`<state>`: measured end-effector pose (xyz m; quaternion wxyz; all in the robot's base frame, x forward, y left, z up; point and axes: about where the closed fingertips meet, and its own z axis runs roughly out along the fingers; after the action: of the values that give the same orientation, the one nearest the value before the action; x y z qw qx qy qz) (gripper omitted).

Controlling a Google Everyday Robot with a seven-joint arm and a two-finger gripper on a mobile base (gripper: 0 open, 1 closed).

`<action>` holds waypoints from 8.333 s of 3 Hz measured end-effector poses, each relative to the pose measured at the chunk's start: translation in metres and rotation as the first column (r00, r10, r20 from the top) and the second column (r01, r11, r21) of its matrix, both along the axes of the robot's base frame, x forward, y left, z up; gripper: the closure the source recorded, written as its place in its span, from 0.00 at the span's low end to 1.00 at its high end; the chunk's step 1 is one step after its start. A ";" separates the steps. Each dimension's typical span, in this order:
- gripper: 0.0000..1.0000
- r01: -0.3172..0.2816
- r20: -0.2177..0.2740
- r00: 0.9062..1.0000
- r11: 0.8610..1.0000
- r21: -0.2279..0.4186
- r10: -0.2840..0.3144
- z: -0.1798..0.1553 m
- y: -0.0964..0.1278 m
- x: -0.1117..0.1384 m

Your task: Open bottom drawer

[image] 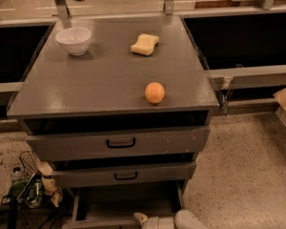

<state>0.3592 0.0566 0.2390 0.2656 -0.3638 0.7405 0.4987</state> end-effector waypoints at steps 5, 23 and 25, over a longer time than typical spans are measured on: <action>0.00 -0.094 0.007 0.996 0.995 0.013 0.094 0.002 -0.005 -0.047; 0.00 -0.146 -0.002 0.989 0.962 -0.231 0.150 -0.011 0.016 -0.061; 0.00 -0.189 -0.005 0.981 0.958 -0.216 0.193 -0.008 0.012 -0.077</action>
Offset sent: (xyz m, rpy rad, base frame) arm -0.0411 -0.0067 -0.0046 0.0250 0.0096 0.0785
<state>0.2821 0.0686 0.2314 0.1813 -0.4642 0.7495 0.4357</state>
